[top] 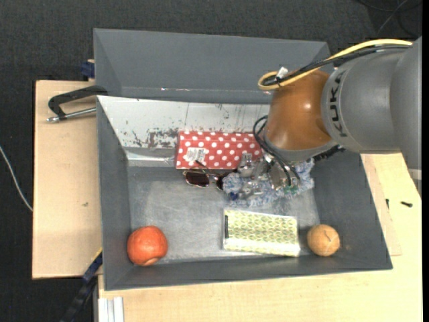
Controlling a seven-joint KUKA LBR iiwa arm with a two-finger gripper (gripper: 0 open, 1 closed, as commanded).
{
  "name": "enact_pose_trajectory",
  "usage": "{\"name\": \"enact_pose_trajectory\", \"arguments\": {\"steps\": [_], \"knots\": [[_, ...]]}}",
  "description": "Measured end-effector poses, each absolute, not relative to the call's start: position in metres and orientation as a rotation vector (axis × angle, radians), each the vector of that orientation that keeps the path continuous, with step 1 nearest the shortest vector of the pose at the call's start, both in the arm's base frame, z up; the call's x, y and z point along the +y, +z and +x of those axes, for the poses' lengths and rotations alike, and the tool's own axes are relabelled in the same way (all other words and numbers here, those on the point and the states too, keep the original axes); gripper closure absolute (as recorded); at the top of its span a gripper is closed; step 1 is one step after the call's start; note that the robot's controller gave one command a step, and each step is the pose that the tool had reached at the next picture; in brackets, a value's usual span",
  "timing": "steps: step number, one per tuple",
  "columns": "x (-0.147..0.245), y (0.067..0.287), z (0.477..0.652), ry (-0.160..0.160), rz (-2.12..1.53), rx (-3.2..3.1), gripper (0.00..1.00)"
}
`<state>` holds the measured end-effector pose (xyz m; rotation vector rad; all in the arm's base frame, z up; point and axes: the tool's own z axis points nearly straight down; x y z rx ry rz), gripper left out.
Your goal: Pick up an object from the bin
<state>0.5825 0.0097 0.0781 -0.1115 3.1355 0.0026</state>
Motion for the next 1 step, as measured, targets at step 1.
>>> {"name": "enact_pose_trajectory", "arguments": {"steps": [1], "knots": [[0.0045,0.2168,0.5677,0.002,-0.074,3.135,1.0]]}}
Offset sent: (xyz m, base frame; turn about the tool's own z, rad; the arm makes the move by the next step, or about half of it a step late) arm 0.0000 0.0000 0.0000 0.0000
